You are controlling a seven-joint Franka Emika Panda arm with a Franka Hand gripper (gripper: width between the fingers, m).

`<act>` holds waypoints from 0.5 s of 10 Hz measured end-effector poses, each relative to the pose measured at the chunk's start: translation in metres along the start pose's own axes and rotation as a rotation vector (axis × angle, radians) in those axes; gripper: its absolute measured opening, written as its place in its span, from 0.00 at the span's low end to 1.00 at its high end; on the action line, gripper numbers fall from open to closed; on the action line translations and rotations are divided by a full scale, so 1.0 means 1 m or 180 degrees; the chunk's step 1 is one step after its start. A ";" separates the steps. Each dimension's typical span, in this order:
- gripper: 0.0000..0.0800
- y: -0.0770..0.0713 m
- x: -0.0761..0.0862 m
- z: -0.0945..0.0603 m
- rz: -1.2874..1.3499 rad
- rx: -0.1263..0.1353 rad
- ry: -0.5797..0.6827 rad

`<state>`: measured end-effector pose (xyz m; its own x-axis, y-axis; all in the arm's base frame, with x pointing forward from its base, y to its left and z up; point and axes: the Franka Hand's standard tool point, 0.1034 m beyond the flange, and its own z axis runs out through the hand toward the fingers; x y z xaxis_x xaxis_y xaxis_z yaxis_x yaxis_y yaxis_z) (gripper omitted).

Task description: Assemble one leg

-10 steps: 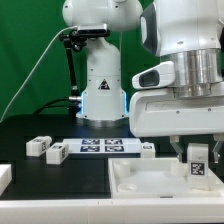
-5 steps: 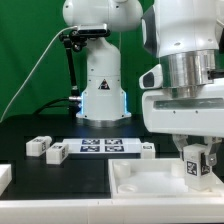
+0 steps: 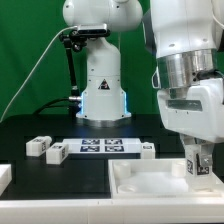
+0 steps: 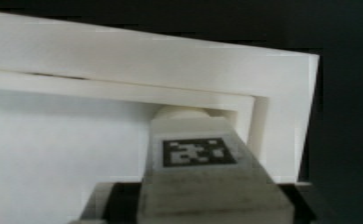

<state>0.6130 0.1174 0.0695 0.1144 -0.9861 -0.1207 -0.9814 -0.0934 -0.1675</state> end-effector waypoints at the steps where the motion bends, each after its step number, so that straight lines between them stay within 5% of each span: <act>1: 0.36 0.000 -0.001 0.000 0.0227 0.0005 -0.0020; 2: 0.36 0.000 -0.001 0.000 0.0180 0.0005 -0.0020; 4: 0.73 0.000 -0.002 0.000 -0.0037 0.0008 -0.0022; 5: 0.79 0.000 -0.002 0.000 -0.0585 0.0008 -0.0014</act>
Offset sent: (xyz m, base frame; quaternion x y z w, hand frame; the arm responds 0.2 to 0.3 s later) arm 0.0003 0.0031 0.0048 -0.0101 0.0062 -0.0600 0.9981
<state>0.6129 0.1197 0.0698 0.2925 -0.9518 -0.0922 -0.9436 -0.2716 -0.1896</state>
